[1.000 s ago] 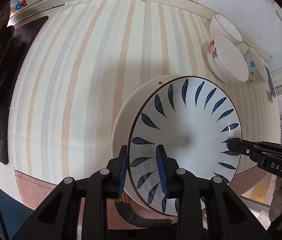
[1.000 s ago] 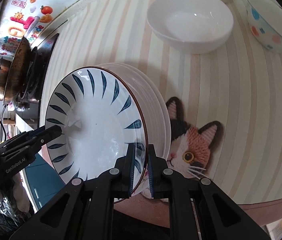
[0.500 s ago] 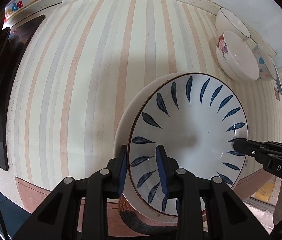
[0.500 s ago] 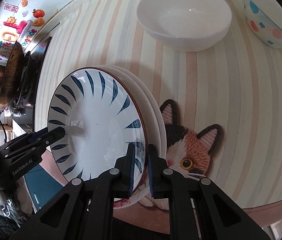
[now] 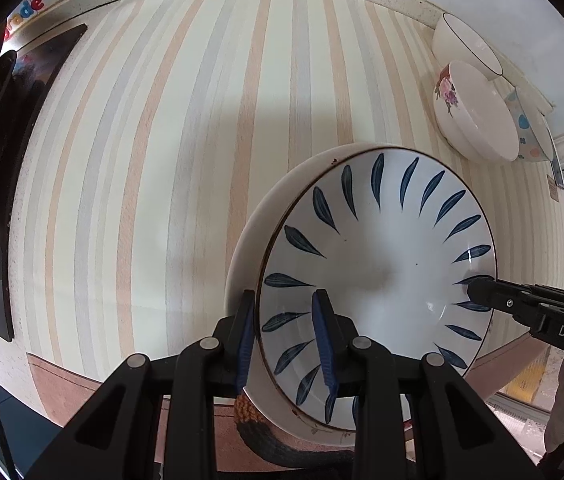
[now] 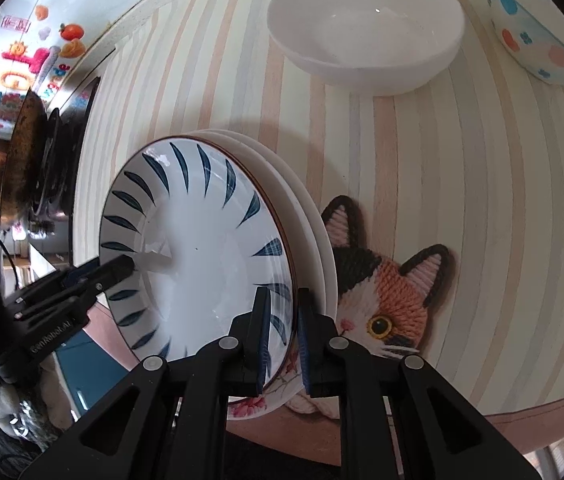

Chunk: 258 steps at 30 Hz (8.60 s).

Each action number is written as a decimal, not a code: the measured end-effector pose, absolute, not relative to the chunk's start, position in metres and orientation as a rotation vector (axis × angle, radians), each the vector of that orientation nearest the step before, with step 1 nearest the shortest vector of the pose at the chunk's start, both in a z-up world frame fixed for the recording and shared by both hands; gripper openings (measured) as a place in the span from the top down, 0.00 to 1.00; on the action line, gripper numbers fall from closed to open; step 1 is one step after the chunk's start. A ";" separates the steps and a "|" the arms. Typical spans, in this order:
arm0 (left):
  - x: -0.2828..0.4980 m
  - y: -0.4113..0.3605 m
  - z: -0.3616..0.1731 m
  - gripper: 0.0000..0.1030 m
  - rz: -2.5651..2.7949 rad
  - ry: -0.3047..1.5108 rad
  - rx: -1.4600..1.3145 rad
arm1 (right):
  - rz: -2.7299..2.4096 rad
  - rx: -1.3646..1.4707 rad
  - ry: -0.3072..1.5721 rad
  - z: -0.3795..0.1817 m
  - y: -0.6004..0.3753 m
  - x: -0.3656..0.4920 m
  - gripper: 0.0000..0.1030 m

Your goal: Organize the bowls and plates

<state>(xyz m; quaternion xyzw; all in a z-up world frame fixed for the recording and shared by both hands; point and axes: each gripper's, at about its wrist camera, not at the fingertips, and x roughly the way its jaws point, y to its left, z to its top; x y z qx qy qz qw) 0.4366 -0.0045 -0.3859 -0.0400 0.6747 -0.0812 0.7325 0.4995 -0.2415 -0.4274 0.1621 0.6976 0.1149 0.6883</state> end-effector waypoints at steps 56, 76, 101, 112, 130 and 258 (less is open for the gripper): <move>0.401 -0.047 -0.214 0.68 -0.151 1.196 -0.118 | 0.190 0.447 1.193 -0.233 -0.284 0.385 0.62; 0.602 -0.168 -0.391 0.69 -0.166 1.490 -0.123 | 0.204 0.468 1.406 -0.413 -0.374 0.622 0.65; 0.492 -0.223 -0.333 0.73 -0.360 1.417 -0.043 | 0.195 0.468 1.415 -0.384 -0.399 0.531 0.84; 0.461 -0.271 -0.381 0.73 -0.412 1.484 0.066 | 0.107 0.496 1.480 -0.412 -0.443 0.460 0.84; 0.467 -0.271 -0.347 0.72 -0.346 1.436 0.114 | 0.107 0.579 1.500 -0.418 -0.473 0.454 0.84; 0.600 -0.221 -0.293 0.81 -0.242 1.339 -0.098 | 0.154 0.614 1.322 -0.321 -0.503 0.560 0.67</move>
